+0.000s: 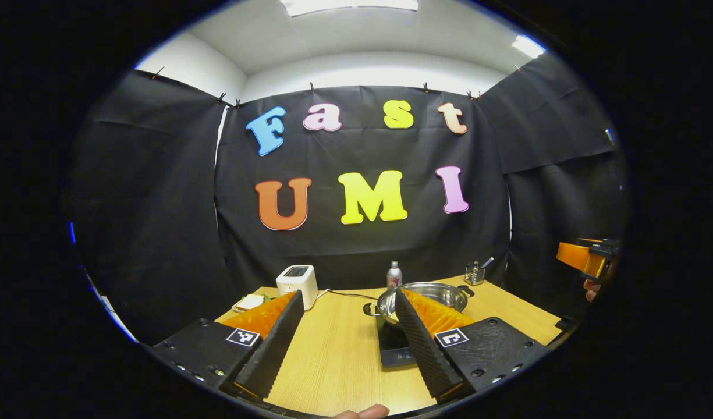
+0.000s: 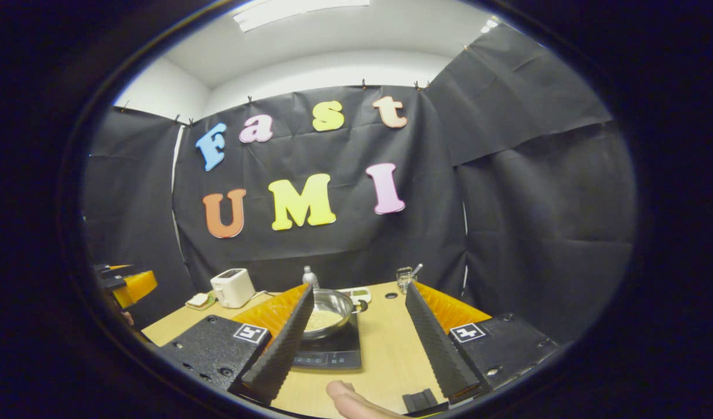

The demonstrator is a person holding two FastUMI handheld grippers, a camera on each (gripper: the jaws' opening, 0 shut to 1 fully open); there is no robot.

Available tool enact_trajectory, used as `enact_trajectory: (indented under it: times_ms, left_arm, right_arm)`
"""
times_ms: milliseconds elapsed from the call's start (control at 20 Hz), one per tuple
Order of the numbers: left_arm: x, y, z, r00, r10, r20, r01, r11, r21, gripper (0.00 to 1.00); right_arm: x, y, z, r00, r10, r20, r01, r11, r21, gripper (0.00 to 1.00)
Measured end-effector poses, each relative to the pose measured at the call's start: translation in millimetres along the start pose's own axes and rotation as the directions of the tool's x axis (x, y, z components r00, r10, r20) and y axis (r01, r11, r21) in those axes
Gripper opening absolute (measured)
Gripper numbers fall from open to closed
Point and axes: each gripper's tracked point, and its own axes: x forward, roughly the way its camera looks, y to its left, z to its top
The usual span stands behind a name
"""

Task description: First push the handle of the pot to place it horizontally, then grasp the pot with both hands and set it on the induction cooktop.

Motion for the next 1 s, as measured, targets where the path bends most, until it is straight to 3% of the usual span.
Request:
enact_trajectory:
  times_ms: [600,1000]
  left_arm:
    - [-42.7,19.3,15.7,0.998,0.008,0.070,0.000,0.994,-0.112,0.93]
    - [-35.9,9.7,9.2,0.999,-0.017,0.050,0.021,0.997,-0.081,0.94]
  right_arm:
    - [-34.4,15.0,13.3,0.999,0.022,0.039,-0.020,0.998,-0.062,0.96]
    - [-30.6,14.6,5.6,1.000,0.012,0.027,-0.010,0.996,-0.087,0.96]
